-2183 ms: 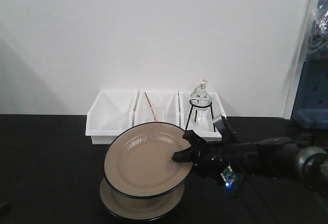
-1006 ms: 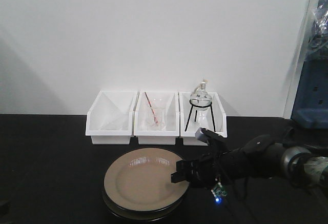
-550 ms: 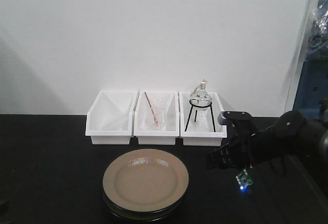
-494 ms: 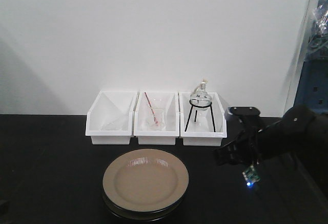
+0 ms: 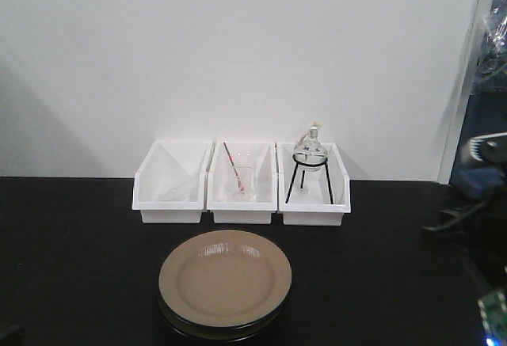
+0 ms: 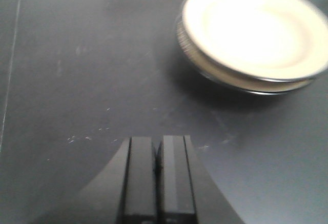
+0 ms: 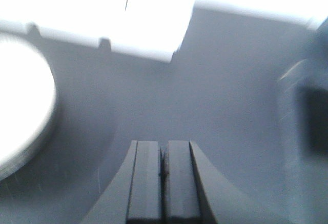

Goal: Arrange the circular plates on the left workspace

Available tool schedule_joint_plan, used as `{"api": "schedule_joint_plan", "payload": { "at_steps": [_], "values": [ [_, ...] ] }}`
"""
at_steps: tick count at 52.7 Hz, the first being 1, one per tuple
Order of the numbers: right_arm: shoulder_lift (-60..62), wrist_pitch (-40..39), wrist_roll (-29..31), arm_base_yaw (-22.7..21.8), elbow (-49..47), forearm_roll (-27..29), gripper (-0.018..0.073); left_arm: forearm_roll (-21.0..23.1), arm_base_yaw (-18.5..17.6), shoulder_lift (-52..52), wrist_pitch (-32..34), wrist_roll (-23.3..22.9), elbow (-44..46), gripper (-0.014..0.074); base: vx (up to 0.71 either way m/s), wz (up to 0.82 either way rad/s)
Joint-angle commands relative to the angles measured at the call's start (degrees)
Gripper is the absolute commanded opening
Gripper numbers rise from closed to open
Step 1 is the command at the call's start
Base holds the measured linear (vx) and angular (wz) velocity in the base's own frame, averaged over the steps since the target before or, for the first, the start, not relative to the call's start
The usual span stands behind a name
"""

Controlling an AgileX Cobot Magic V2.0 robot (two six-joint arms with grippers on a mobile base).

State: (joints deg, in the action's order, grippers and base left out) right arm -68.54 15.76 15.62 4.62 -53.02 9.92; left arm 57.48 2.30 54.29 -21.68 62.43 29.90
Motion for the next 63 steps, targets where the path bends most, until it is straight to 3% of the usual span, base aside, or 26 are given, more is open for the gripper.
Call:
{"api": "schedule_joint_plan", "payload": {
  "at_steps": [1, 9, 18, 36, 63],
  "values": [
    [10.42, -11.16, -0.06, -0.04, 7.61, -0.37, -0.0008, 1.62, 0.17, -6.59, 0.86, -0.01, -0.76, 0.0, 0.0, 0.0],
    [24.69, -17.45, -0.06, -0.04, 20.39, -0.5, -0.0008, 1.62, 0.17, -18.12, -0.36, -0.01, -5.29, 0.0, 0.0, 0.0],
    [35.34, -19.82, -0.04, -0.04, 27.69, -0.51, -0.0006, 1.62, 0.17, -25.72, -0.49, -0.01, -7.79, 0.0001, 0.0, 0.0],
    [38.91, -19.23, -0.31, -0.04, 28.64, 0.21, -0.0003, 1.62, 0.17, -26.72, -3.71, -0.08, -8.16, 0.0001, 0.0, 0.0],
    [38.91, -19.23, -0.31, -0.04, 28.64, 0.21, -0.0003, 0.4, 0.17, -29.46, -2.9, -0.02, -8.8, 0.0001, 0.0, 0.0]
  ]
}}
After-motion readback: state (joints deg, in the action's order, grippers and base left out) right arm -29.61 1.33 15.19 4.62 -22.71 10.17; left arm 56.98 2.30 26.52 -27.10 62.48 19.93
